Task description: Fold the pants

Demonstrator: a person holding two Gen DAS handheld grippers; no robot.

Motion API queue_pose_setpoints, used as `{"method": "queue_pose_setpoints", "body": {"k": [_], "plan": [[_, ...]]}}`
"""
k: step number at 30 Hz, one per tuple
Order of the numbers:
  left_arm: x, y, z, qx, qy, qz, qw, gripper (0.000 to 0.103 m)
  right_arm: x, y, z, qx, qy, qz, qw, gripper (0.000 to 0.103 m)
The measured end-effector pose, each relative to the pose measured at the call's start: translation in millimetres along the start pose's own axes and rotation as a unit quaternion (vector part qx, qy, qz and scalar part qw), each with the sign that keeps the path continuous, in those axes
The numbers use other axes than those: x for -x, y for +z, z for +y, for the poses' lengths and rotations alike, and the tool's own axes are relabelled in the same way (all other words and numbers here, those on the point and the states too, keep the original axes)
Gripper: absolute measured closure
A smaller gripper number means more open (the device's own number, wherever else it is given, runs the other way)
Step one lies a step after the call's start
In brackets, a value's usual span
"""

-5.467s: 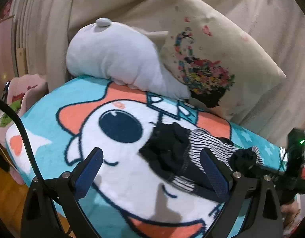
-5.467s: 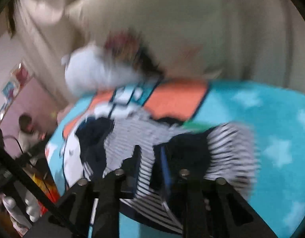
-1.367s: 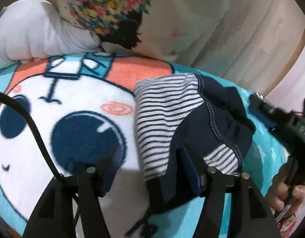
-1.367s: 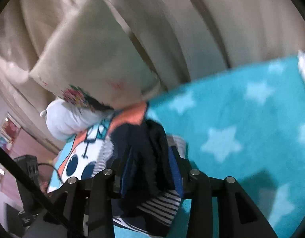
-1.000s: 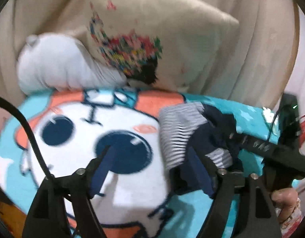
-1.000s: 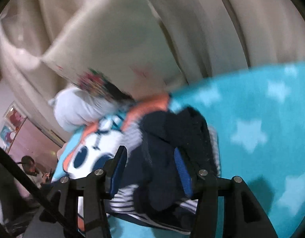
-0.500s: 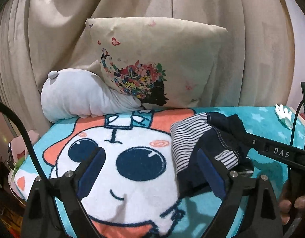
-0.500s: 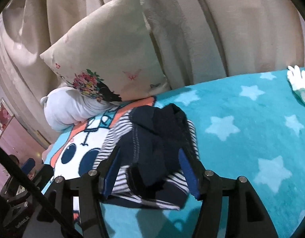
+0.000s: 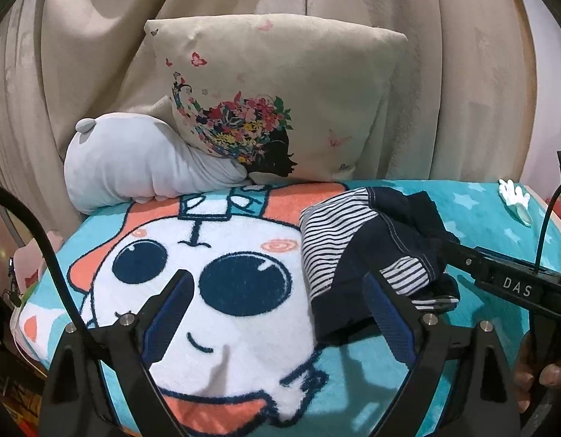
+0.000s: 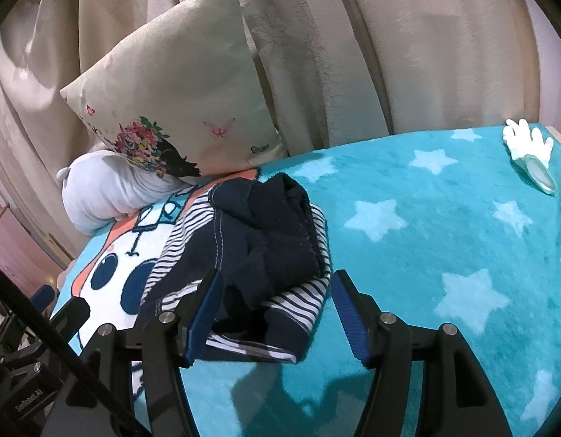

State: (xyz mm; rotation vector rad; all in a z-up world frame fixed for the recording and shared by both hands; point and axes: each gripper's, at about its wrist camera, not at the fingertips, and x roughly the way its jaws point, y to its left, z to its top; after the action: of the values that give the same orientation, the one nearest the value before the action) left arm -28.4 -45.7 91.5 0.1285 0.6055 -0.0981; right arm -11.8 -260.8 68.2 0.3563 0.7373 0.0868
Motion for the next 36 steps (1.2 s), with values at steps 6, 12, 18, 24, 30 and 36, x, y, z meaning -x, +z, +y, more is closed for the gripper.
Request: {"method": "queue_pose_setpoints", "body": {"k": [6, 12, 18, 24, 30, 36], "plan": [[-4.7, -2.9, 0.2, 0.003, -0.010, 0.013, 0.9999, 0.010, -3.7, -5.4, 0.8, 0.008, -0.015, 0.010, 1.000, 0.036], [-9.7, -5.8, 1.6, 0.007, -0.015, 0.026, 0.9995, 0.010, -7.9, -10.8, 0.5, 0.012, -0.023, 0.019, 0.999, 0.036], [-11.7, -7.4, 2.9, 0.010, -0.020, 0.030, 0.9993, 0.010, -11.9, -13.4, -0.4, 0.012, -0.027, 0.026, 0.999, 0.036], [-7.4, -7.4, 6.0, 0.024, -0.023, 0.013, 0.9993, 0.010, -13.9, -16.2, 0.5, 0.018, -0.033, 0.030, 0.999, 0.035], [11.0, -7.1, 6.2, 0.032, -0.003, -0.029, 0.9991, 0.002, -13.5, -18.7, 4.0, 0.030, -0.041, 0.031, 0.998, 0.034], [2.4, -9.1, 4.3, 0.035, -0.026, -0.005, 0.9990, 0.002, -14.9, -21.6, 7.8, 0.042, -0.054, 0.037, 0.997, 0.034]]}}
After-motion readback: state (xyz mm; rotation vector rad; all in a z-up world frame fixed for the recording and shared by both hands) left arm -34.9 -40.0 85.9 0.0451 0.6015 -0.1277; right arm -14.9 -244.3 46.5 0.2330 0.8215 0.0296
